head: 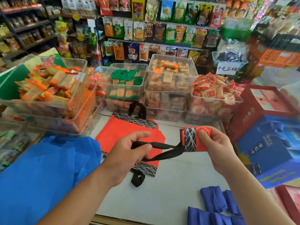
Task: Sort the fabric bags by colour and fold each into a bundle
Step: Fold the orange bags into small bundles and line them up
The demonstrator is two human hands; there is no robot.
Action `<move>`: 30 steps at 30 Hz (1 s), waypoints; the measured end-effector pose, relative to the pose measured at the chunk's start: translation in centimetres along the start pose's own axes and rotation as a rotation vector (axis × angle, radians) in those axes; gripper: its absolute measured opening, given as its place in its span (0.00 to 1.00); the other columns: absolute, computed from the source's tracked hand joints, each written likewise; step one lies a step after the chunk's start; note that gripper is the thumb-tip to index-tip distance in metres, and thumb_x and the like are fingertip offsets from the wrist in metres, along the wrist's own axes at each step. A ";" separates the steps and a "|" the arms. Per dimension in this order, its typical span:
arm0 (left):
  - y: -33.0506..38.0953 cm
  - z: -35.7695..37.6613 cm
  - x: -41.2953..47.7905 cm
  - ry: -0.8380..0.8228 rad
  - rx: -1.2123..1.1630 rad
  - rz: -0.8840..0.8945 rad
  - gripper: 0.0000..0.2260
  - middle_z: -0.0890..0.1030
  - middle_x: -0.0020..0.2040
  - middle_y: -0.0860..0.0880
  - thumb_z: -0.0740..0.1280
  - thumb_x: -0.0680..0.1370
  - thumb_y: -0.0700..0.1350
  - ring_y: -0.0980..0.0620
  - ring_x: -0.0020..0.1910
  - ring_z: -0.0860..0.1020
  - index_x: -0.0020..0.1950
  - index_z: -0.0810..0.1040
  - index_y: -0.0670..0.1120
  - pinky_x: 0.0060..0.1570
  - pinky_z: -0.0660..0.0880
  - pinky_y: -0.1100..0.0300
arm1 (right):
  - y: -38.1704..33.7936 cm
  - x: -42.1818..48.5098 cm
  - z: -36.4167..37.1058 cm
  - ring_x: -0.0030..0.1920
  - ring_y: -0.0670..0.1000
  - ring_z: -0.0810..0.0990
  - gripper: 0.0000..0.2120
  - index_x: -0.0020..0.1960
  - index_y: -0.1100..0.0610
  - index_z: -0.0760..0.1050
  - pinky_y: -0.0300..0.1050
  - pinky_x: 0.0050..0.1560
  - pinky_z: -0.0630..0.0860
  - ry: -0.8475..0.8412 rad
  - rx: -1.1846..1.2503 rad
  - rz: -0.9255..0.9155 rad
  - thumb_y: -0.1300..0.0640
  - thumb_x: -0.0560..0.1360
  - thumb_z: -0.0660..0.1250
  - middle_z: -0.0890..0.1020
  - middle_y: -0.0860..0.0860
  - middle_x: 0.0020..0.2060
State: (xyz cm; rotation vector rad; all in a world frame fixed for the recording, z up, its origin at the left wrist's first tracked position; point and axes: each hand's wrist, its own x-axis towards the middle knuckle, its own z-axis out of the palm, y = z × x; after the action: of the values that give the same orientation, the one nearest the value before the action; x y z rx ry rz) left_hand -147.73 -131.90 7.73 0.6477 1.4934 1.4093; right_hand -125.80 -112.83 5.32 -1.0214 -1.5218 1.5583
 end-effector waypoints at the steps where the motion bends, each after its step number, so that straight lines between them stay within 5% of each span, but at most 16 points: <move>1: 0.1 -0.2 0.1 0.002 0.123 -0.010 0.11 0.72 0.33 0.51 0.70 0.80 0.37 0.53 0.33 0.74 0.61 0.83 0.49 0.41 0.75 0.61 | -0.1 -0.1 -0.2 0.48 0.57 0.85 0.08 0.57 0.60 0.81 0.57 0.55 0.81 -0.022 -0.023 -0.013 0.59 0.81 0.67 0.87 0.60 0.48; 4: 0.3 -0.6 0.4 0.063 0.137 -0.101 0.04 0.71 0.30 0.48 0.70 0.81 0.41 0.54 0.29 0.70 0.54 0.85 0.44 0.35 0.73 0.60 | -0.6 -0.5 -0.5 0.46 0.55 0.84 0.10 0.57 0.61 0.79 0.52 0.52 0.81 -0.090 -0.025 -0.035 0.56 0.80 0.67 0.86 0.58 0.47; 8: 1.0 0.7 -0.1 0.076 -0.321 -0.157 0.08 0.73 0.31 0.47 0.67 0.81 0.36 0.54 0.29 0.75 0.59 0.82 0.42 0.33 0.80 0.55 | 0.3 -0.9 -1.1 0.48 0.57 0.85 0.28 0.56 0.58 0.81 0.53 0.53 0.83 -0.121 -0.004 0.006 0.37 0.68 0.78 0.86 0.60 0.50; 10: 1.4 1.2 -0.8 -0.040 -0.486 -0.098 0.10 0.80 0.38 0.43 0.66 0.81 0.35 0.50 0.38 0.83 0.60 0.82 0.41 0.42 0.85 0.52 | 1.3 -1.0 -1.6 0.48 0.58 0.86 0.35 0.57 0.58 0.81 0.55 0.54 0.82 -0.098 0.001 0.074 0.33 0.62 0.80 0.86 0.62 0.51; 12: 1.1 1.2 -1.5 -0.167 -0.477 -0.025 0.13 0.85 0.49 0.40 0.69 0.77 0.32 0.45 0.54 0.85 0.62 0.82 0.39 0.56 0.83 0.51 | 2.0 -1.1 -2.0 0.47 0.58 0.85 0.25 0.58 0.61 0.80 0.56 0.55 0.81 -0.094 -0.006 0.142 0.42 0.72 0.75 0.85 0.65 0.52; 14: 0.5 0.8 -1.7 -0.245 -0.283 0.073 0.20 0.84 0.56 0.40 0.69 0.75 0.28 0.44 0.62 0.83 0.65 0.81 0.40 0.63 0.79 0.53 | 2.3 -1.0 -2.3 0.47 0.58 0.84 0.14 0.59 0.62 0.80 0.57 0.54 0.81 -0.111 -0.038 0.200 0.53 0.79 0.69 0.84 0.66 0.53; 17: 0.2 -0.1 -1.0 -0.193 0.346 0.311 0.23 0.81 0.54 0.46 0.67 0.75 0.25 0.54 0.58 0.82 0.65 0.83 0.46 0.60 0.77 0.65 | 2.2 -0.3 -2.4 0.47 0.60 0.84 0.12 0.59 0.62 0.80 0.61 0.57 0.80 -0.169 -0.105 0.250 0.56 0.79 0.69 0.85 0.65 0.51; 20: 0.3 -1.6 0.4 -0.221 1.010 0.684 0.11 0.78 0.43 0.53 0.73 0.75 0.39 0.61 0.44 0.76 0.55 0.87 0.51 0.43 0.72 0.66 | 1.5 0.7 -2.7 0.45 0.59 0.84 0.10 0.58 0.63 0.80 0.57 0.54 0.81 -0.216 -0.184 0.274 0.58 0.81 0.68 0.85 0.63 0.47; 22: 0.8 -2.4 0.5 -0.306 1.166 0.739 0.05 0.75 0.43 0.58 0.72 0.76 0.51 0.62 0.42 0.73 0.50 0.87 0.55 0.40 0.71 0.59 | 0.9 1.3 -2.9 0.45 0.57 0.83 0.10 0.58 0.64 0.79 0.53 0.51 0.80 -0.250 -0.211 0.288 0.58 0.82 0.67 0.85 0.62 0.47; 24: 1.4 -2.6 0.2 -0.428 1.090 0.688 0.06 0.74 0.53 0.61 0.74 0.77 0.56 0.60 0.57 0.75 0.48 0.85 0.55 0.52 0.74 0.59 | 0.7 1.7 -2.8 0.46 0.57 0.83 0.10 0.59 0.64 0.79 0.51 0.50 0.80 -0.277 -0.220 0.311 0.59 0.83 0.66 0.85 0.62 0.48; 27: 2.5 -1.3 -1.4 -0.565 0.792 0.597 0.02 0.77 0.64 0.57 0.73 0.80 0.48 0.55 0.73 0.72 0.48 0.82 0.52 0.67 0.72 0.57 | 0.8 1.3 -1.5 0.46 0.59 0.83 0.11 0.60 0.65 0.78 0.53 0.51 0.81 -0.303 -0.179 0.372 0.59 0.83 0.65 0.84 0.64 0.49; 30: 2.6 0.0 -2.2 -0.428 0.425 0.506 0.04 0.86 0.48 0.47 0.68 0.83 0.47 0.50 0.49 0.84 0.49 0.80 0.55 0.50 0.80 0.55 | 1.0 0.5 -0.1 0.51 0.64 0.82 0.15 0.63 0.67 0.77 0.64 0.60 0.79 -0.321 -0.069 0.400 0.57 0.83 0.64 0.83 0.70 0.54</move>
State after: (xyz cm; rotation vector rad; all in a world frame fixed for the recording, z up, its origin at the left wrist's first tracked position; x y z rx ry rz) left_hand -147.43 -133.27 10.82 1.5752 1.3324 1.1992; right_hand -125.87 -112.41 4.27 -1.2148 -1.6648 2.0388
